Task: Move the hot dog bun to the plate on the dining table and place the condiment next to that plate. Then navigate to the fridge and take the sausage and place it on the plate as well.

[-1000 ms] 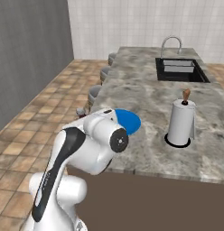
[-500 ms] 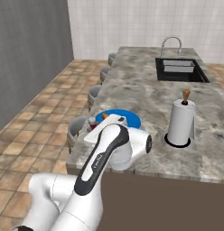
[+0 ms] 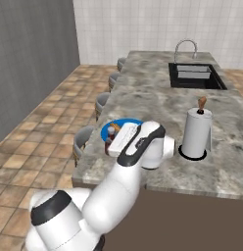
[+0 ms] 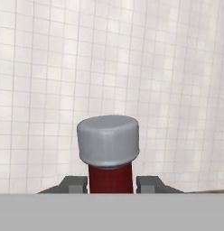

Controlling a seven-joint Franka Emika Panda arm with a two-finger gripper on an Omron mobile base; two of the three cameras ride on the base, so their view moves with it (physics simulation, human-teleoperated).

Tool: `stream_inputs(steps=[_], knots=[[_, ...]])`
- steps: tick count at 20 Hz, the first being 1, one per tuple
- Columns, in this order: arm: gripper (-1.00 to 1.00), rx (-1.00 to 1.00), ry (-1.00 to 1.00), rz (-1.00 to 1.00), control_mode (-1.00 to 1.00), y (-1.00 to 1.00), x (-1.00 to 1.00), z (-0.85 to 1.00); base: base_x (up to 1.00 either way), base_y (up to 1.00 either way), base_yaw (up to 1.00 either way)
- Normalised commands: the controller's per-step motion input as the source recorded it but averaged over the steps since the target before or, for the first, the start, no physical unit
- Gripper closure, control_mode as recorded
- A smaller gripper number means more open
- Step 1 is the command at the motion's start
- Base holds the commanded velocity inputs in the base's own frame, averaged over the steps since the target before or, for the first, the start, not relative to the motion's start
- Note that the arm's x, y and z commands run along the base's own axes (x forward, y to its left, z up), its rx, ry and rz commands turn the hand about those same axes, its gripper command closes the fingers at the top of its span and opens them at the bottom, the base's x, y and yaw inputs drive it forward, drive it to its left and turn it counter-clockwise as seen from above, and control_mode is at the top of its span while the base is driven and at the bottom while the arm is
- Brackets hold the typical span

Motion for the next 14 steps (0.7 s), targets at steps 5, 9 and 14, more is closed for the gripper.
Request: stream_inputs(steps=[5, 9, 14], knots=[[1.00, -0.10, 0.00, 0.00, -1.00, 0.02, 0.01, -0.37, 0.00, 0.00, 0.00], [1.00, -0.11, 0.00, 0.00, -1.00, 0.13, 0.02, -0.28, 0.00, 0.00, 0.00], [1.00, -0.07, 0.00, 0.00, -1.00, 0.19, 0.10, -0.25, 0.00, 0.00, 0.00]])
